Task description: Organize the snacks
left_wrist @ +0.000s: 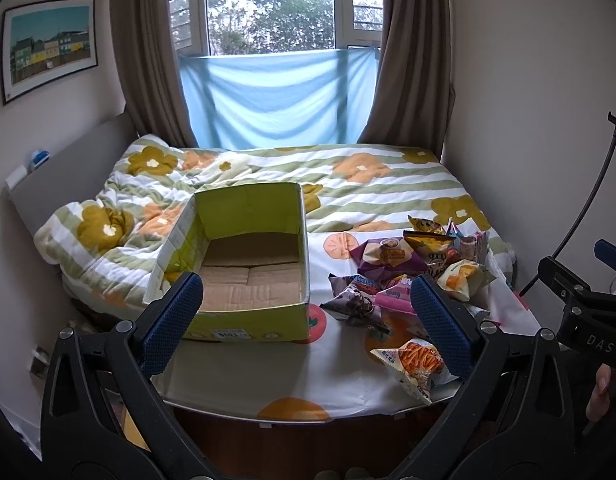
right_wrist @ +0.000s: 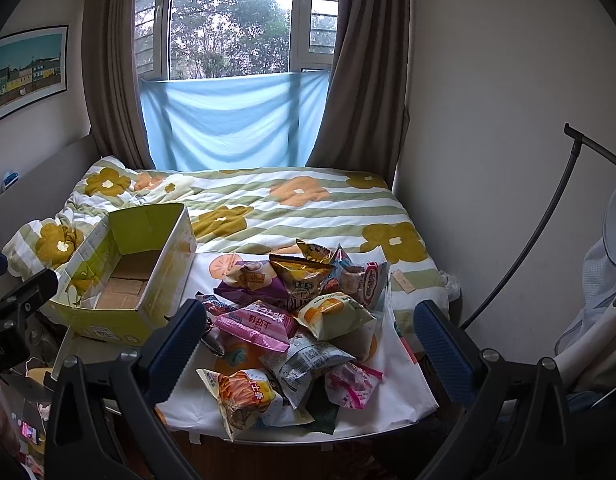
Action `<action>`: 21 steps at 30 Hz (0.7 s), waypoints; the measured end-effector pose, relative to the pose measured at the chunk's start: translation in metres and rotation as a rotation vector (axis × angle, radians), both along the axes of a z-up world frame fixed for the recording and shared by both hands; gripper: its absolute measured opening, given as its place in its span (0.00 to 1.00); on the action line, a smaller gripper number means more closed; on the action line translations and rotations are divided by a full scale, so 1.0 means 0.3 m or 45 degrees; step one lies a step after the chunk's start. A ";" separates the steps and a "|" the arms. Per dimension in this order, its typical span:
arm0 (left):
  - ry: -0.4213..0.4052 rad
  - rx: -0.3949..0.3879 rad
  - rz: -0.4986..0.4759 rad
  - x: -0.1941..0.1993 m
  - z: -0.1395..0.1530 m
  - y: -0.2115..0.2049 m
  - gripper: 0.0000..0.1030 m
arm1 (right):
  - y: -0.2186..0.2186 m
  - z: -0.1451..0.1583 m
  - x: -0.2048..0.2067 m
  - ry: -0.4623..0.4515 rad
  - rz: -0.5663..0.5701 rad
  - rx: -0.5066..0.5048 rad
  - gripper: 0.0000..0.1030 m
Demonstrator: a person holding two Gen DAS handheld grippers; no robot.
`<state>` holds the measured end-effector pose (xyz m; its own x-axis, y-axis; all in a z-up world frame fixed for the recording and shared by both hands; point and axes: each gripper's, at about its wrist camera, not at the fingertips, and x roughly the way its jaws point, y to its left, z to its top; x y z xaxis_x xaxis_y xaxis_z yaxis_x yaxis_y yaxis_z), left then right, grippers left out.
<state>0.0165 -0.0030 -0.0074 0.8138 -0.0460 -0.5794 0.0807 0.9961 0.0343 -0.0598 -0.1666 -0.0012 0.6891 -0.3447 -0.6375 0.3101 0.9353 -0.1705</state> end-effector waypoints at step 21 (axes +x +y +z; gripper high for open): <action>0.090 -0.042 -0.084 0.047 -0.045 0.007 1.00 | -0.026 -0.006 -0.015 0.009 -0.014 -0.020 1.00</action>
